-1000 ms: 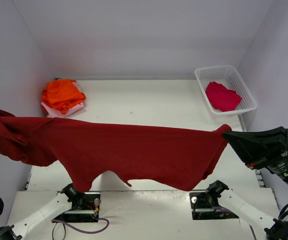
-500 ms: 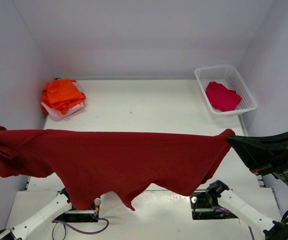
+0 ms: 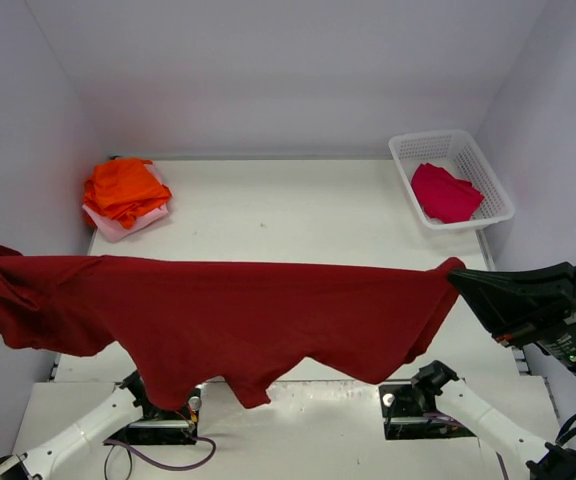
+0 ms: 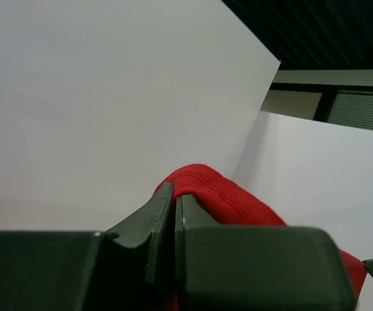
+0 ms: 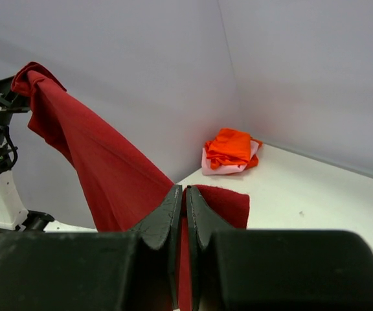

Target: Fold and stack the t-shirts

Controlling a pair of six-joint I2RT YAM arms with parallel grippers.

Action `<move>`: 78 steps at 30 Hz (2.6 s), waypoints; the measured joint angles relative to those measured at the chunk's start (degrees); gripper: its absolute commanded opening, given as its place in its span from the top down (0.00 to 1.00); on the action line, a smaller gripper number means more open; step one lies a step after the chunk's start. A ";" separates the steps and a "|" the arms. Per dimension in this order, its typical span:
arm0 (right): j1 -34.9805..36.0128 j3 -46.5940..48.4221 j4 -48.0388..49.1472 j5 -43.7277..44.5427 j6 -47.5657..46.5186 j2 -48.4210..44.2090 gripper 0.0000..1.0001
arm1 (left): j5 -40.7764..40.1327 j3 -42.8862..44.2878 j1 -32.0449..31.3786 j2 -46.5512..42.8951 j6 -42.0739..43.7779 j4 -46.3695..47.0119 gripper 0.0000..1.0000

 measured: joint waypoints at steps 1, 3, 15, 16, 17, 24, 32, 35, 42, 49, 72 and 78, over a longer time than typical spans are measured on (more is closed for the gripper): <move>-0.02 -0.70 0.04 0.28 0.00 0.00 1.00 | -0.68 -0.90 -0.50 0.00 0.09 0.46 1.00; -0.02 -2.12 -0.02 0.96 0.00 0.00 1.00 | -2.32 -3.10 -1.88 0.00 0.52 1.42 1.00; -0.31 -10.58 -0.04 7.28 -1.16 1.44 1.00 | -13.68 -14.19 -7.32 7.48 6.58 9.90 1.00; -0.31 -11.43 0.09 7.82 -1.33 2.01 1.00 | -14.27 -15.02 -7.34 8.66 7.06 10.40 1.00; -0.31 -12.39 0.31 8.41 -1.40 2.56 1.00 | -14.69 -15.65 -7.39 9.88 7.43 10.80 1.00; -0.28 -17.97 1.20 12.02 -2.03 8.22 1.00 | -17.18 -18.97 -7.39 19.63 8.90 12.41 1.00; -0.31 -18.95 2.80 15.69 -4.42 12.24 1.00 | -9.77 -19.47 3.56 28.85 4.24 12.33 1.00; -0.28 -18.95 3.89 16.26 -5.05 13.09 1.00 | -0.74 -19.47 15.32 32.35 -1.53 12.35 1.00; -0.31 -18.93 5.29 18.18 -7.56 16.37 1.00 | 16.65 -19.76 32.22 40.35 -12.33 13.70 1.00; -0.31 -18.84 7.30 18.62 -9.51 23.76 1.00 | 23.34 -19.76 34.16 42.64 -14.84 15.47 1.00; -19.02 -21.18 17.73 9.64 -12.90 41.09 1.00 | 25.88 -23.47 37.18 50.88 -18.23 24.26 1.00; -20.06 -21.14 21.07 8.28 -12.90 48.50 1.00 | 25.88 -23.45 37.18 54.82 -18.27 25.75 1.00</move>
